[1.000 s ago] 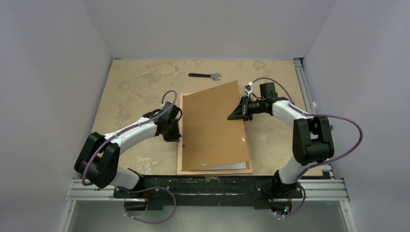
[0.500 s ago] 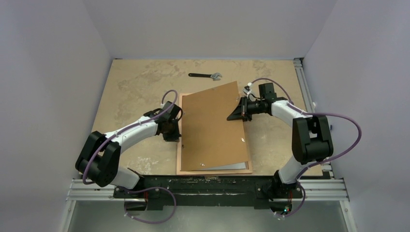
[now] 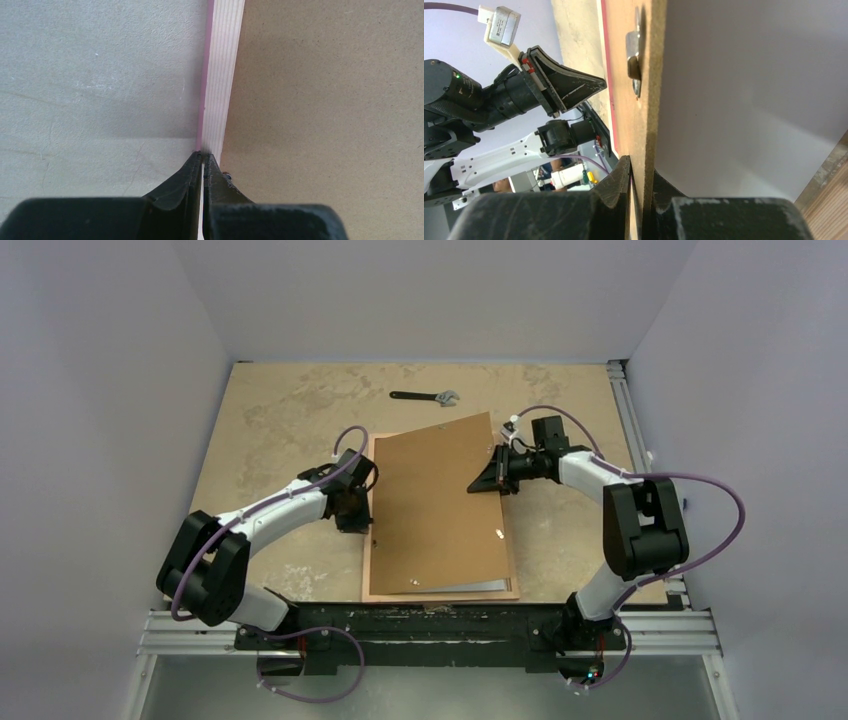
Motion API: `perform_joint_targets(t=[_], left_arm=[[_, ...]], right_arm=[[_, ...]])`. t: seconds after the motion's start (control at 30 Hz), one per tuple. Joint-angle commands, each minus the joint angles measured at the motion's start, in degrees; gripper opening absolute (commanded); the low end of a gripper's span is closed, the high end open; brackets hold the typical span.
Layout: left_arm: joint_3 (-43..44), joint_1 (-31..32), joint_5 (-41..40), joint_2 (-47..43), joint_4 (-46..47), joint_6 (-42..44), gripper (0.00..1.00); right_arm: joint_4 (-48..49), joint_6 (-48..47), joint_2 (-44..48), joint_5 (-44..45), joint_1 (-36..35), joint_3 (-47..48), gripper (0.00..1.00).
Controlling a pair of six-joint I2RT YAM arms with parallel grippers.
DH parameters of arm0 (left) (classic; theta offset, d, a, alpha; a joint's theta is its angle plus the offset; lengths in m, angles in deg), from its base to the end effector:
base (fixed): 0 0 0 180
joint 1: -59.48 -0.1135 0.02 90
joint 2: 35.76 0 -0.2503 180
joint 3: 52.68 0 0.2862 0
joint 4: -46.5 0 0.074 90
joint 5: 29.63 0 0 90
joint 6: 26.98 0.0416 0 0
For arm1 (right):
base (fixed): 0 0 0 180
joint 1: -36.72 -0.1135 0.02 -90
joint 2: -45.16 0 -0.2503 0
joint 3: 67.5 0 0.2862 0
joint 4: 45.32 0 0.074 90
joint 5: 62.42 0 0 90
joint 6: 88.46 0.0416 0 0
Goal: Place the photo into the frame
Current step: Place the photo frame item in the photo frame.
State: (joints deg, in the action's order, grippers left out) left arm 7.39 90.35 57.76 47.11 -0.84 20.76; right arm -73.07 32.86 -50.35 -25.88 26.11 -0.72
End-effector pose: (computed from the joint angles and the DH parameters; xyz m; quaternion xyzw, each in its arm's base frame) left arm 0.2516 -0.1482 0.1423 -0.1016 0.9795 -0.0847 0.1518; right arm 0.3374 0.0972 0.1427 0.0261 0.8646 0.4943 0.0864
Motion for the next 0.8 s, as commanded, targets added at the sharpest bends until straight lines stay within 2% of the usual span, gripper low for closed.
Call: perform_joint_targets(t=[0.0, 0.27, 0.43, 0.6, 0.77], left_arm=[[0.2, 0.4, -2.8, 1.7, -0.1, 1.0, 0.02], [0.7, 0.5, -3.5, 0.9, -1.2, 1.1, 0.04], [0.9, 0.6, -3.9, -0.1, -2.0, 1.1, 0.20], [1.3, 0.5, -4.0, -1.7, -2.9, 1.1, 0.33], [1.7, 0.6, -4.0, -5.3, -4.1, 1.3, 0.45]], right_arm=[[-3.3, -2.4, -1.2, 5.9, -4.2, -2.2, 0.05], [-3.1, -2.7, -1.9, 7.4, -5.2, -3.1, 0.08], [-4.6, -4.3, -1.7, 10.2, -5.3, -3.1, 0.13], [-5.6, -5.2, -1.9, 12.9, -6.3, -2.5, 0.33], [-6.9, -6.3, -1.7, 16.1, -7.2, -1.8, 0.47]])
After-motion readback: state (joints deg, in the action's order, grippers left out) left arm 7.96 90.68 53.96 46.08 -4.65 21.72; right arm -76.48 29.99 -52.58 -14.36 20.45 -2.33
